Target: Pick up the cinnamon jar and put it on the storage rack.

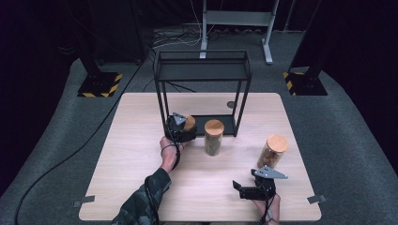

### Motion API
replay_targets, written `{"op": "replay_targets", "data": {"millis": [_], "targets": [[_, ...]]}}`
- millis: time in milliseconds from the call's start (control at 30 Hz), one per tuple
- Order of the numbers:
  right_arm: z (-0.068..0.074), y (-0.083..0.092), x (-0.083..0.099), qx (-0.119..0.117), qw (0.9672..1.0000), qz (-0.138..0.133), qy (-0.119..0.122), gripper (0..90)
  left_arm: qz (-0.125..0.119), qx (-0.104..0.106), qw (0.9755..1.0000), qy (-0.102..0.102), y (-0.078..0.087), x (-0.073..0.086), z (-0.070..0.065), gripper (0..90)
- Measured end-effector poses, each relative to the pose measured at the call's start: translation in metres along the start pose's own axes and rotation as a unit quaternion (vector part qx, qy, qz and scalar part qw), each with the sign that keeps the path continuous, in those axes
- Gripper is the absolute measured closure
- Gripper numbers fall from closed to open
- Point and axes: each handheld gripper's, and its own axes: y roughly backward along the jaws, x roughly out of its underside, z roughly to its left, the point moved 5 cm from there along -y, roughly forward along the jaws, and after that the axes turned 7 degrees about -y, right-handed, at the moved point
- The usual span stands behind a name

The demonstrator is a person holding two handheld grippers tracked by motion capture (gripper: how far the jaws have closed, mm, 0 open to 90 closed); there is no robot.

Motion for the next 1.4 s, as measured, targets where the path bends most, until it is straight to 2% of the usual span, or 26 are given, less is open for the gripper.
{"op": "replay_targets", "data": {"millis": [667,1400], "targets": [[0.000,0.000,0.000,-0.004,1.0000,-0.001,-0.002,3.2,0.012,-0.012,0.9998,0.011,-0.019,-0.012,0.007,25.5],[0.000,0.001,0.000,-0.004,1.0000,-0.003,-0.002,3.2,0.028,-0.033,0.9987,0.027,-0.035,-0.013,0.022,25.5]]}}
